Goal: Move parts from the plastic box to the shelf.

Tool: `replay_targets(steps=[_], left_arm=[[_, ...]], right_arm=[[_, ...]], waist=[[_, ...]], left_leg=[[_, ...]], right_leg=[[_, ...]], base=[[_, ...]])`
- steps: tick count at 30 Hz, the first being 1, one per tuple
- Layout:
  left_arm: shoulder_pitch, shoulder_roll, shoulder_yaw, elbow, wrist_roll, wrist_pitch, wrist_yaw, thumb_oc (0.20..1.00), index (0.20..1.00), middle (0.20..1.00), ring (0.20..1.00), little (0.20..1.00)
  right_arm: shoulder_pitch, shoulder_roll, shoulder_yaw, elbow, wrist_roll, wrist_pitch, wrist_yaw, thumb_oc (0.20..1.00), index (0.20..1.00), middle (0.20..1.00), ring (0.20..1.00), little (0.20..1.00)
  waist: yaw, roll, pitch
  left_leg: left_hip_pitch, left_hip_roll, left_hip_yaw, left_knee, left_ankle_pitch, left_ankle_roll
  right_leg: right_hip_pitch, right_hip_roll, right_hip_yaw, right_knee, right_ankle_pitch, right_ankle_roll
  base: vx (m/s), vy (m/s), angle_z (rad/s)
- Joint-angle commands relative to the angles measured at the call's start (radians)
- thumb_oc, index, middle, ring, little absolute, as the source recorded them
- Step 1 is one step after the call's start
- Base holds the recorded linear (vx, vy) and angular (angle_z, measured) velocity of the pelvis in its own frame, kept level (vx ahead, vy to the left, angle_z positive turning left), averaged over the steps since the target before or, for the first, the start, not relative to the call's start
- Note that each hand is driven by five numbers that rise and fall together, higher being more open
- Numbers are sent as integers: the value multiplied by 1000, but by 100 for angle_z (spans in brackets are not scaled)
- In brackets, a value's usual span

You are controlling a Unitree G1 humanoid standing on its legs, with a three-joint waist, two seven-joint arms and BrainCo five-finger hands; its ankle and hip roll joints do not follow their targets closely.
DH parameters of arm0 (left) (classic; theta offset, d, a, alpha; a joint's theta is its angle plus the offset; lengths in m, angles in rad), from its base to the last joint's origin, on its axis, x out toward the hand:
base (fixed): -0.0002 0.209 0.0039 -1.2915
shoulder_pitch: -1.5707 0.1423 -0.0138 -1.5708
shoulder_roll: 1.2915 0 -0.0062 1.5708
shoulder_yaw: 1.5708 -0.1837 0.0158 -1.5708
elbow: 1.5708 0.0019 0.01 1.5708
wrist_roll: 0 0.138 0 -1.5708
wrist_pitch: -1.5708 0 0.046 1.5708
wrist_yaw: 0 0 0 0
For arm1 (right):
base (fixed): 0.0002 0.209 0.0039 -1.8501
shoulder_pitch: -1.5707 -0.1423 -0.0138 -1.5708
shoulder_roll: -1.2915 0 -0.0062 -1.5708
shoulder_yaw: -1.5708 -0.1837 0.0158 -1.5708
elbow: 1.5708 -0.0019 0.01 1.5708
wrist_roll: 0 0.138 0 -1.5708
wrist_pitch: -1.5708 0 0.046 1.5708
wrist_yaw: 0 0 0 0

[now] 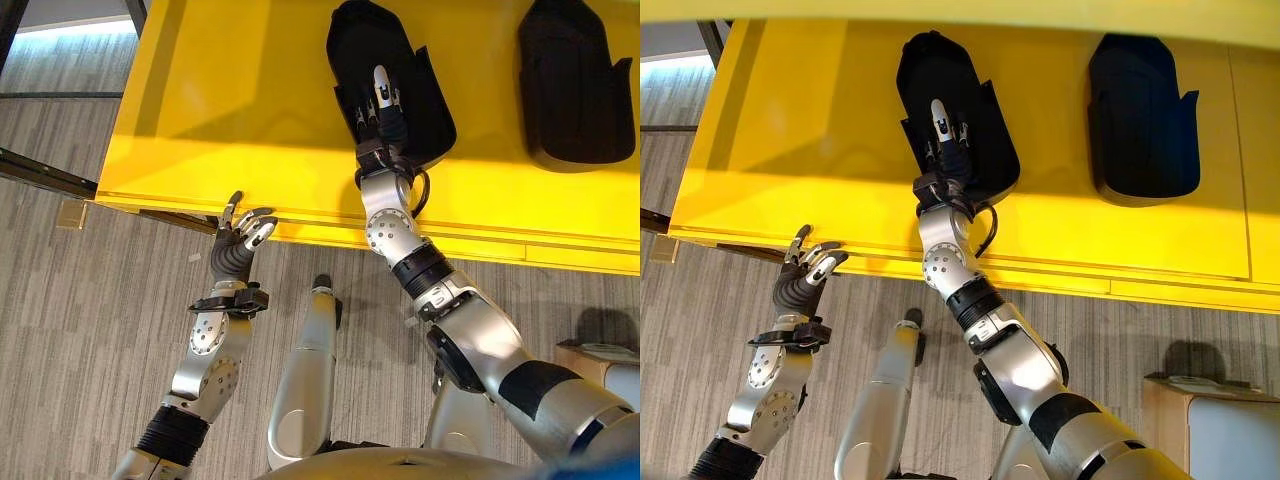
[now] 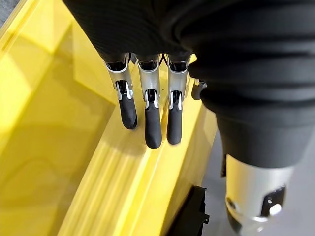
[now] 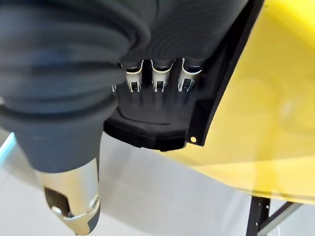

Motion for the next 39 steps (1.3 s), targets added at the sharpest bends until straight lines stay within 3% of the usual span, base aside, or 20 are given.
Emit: replay_targets(steps=[1,11,26,37,38,39], left_arm=[[-63,36,0,-22,-27,-42,-7,1000,1000,1000,1000,1000],[-55,32,10,-16,-31,-41,-13,1000,1000,1000,1000,1000],[-45,7,15,-4,-9,-26,9,1000,1000,1000,1000,1000],[-32,-3,13,3,13,-6,10,1000,1000,1000,1000,1000],[-29,0,11,6,16,-1,6,1000,1000,1000,1000,1000],[-20,3,14,7,22,3,0,1000,1000,1000,1000,1000]], right_arm=[[-30,200,-48,-32,9,-19,31,1000,1000,1000,1000,1000],[-19,212,-2,-79,10,-19,57,1000,1000,1000,1000,1000],[70,144,135,-390,-68,-59,81,1000,1000,1000,1000,1000],[184,20,242,-607,-111,-40,122,1000,1000,1000,1000,1000],[208,-15,263,-645,-116,-31,133,1000,1000,1000,1000,1000],[229,-58,277,-691,-130,-17,150,1000,1000,1000,1000,1000]], waist=[[31,-15,-13],[30,-17,-19],[9,-30,-14],[-12,-50,-3],[-17,-51,-1],[-20,-54,2]], left_leg=[[-23,28,25,50,-26,32],[-23,31,26,42,-19,28],[-21,40,28,42,-15,25],[-14,53,32,24,4,19],[-18,54,31,-3,45,19],[-10,59,30,-15,52,16]], right_leg=[[-79,15,22,42,136,-40],[-78,15,20,41,135,-41],[-91,14,25,51,133,-41],[-96,20,27,50,141,-47],[-108,25,27,32,175,-51],[-106,28,30,27,178,-53]], base=[[0,0,0],[0,0,0],[0,0,0],[-14,-5,-2],[-119,-32,-4],[-118,-27,-3]])
